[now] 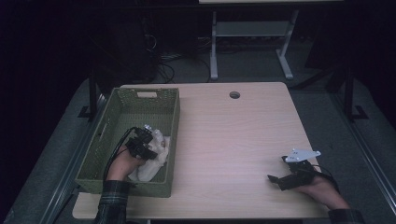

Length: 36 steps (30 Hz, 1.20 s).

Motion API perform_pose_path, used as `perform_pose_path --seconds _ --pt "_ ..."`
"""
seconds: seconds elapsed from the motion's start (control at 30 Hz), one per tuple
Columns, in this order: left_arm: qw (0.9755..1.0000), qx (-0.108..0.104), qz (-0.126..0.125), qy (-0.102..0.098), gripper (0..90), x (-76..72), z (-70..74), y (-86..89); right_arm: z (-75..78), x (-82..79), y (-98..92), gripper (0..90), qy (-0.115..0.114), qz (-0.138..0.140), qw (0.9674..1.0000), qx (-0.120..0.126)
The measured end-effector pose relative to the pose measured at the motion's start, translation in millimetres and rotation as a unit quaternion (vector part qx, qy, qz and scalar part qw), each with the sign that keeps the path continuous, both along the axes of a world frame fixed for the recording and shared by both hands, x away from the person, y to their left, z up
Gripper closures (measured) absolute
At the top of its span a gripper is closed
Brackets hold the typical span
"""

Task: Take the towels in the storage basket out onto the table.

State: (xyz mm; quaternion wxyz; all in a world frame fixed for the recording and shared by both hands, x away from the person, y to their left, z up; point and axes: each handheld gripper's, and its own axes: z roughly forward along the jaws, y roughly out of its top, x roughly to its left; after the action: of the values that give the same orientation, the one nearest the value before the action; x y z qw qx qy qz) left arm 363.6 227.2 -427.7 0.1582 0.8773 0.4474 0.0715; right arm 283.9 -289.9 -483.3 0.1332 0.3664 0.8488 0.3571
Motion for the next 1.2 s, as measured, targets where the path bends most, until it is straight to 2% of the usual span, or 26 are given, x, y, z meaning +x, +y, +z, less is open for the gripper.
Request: perform_pose_path --seconds 0.03,0.07,0.2,0.3,0.37,0.53,0.73,0.87,0.9,0.93,0.97,1.0,1.07,1.1,1.13,1.2 --pt "0.9999 -0.009 -0.004 0.004 73.4 0.0 2.5 1.5 0.0 0.0 0.0 1.8 0.0 0.0 1.0 0.0" --pt "0.9999 -0.009 -0.004 0.004 74.2 0.0 2.5 1.5 0.0 0.0 0.0 1.8 0.0 0.0 1.0 0.0" --pt "0.9993 -0.037 -0.001 0.0 76.7 -1.0 8.9 5.8 0.0 -0.2 0.1 1.8 0.0 0.0 1.0 0.0" --pt "0.9978 -0.064 0.003 -0.016 78.1 -2.3 15.0 10.6 0.0 -0.2 0.1 1.8 0.0 0.0 1.0 0.0" --pt "0.9953 -0.09 0.007 -0.035 78.7 -3.7 21.0 15.1 0.0 -0.2 0.1 1.8 0.0 0.0 1.0 0.0" --pt "0.9931 -0.106 0.009 -0.049 78.7 -4.8 27.0 19.7 0.0 -0.2 0.1 1.8 0.0 0.0 1.0 0.0" --pt "0.9861 -0.148 0.009 -0.076 79.0 -7.6 38.1 28.2 0.1 -0.2 0.1 1.8 0.0 0.0 1.0 0.0" --pt "0.9799 -0.174 0.003 -0.097 78.9 -10.2 45.8 34.2 0.1 -0.2 0.1 1.8 0.0 0.0 1.0 0.0" --pt "0.9761 -0.188 -0.002 -0.109 78.9 -12.1 50.3 37.1 0.1 -0.2 0.1 1.8 0.0 0.0 1.0 0.0" --pt "0.9761 -0.188 -0.002 -0.109 78.9 -12.1 50.3 37.1 0.1 -0.2 0.1 1.8 0.0 0.0 1.0 0.0" --pt "0.9728 -0.2 -0.003 -0.118 79.0 -14.0 54.3 39.1 0.1 -0.2 0.1 1.8 0.0 0.0 1.0 0.0" --pt "0.9728 -0.2 -0.003 -0.118 79.0 -14.0 54.3 39.1 0.0 -0.2 0.1 1.8 0.0 0.0 1.0 0.0" --pt "0.9696 -0.209 -0.005 -0.128 78.9 -15.5 58.2 41.1 0.1 -0.2 0.1 1.8 0.0 0.0 1.0 0.0" --pt "0.9668 -0.215 -0.007 -0.138 79.0 -16.7 61.2 41.8 0.1 -0.2 0.1 1.8 0.0 0.0 1.0 0.0" --pt "0.9668 -0.215 -0.007 -0.138 79.0 -16.7 61.2 41.8 0.1 -0.2 0.1 1.8 0.0 0.0 1.0 0.0" --pt "0.9639 -0.221 -0.01 -0.148 79.0 -17.9 65.2 42.3 0.1 -0.2 0.1 1.8 0.0 0.0 1.0 0.0"
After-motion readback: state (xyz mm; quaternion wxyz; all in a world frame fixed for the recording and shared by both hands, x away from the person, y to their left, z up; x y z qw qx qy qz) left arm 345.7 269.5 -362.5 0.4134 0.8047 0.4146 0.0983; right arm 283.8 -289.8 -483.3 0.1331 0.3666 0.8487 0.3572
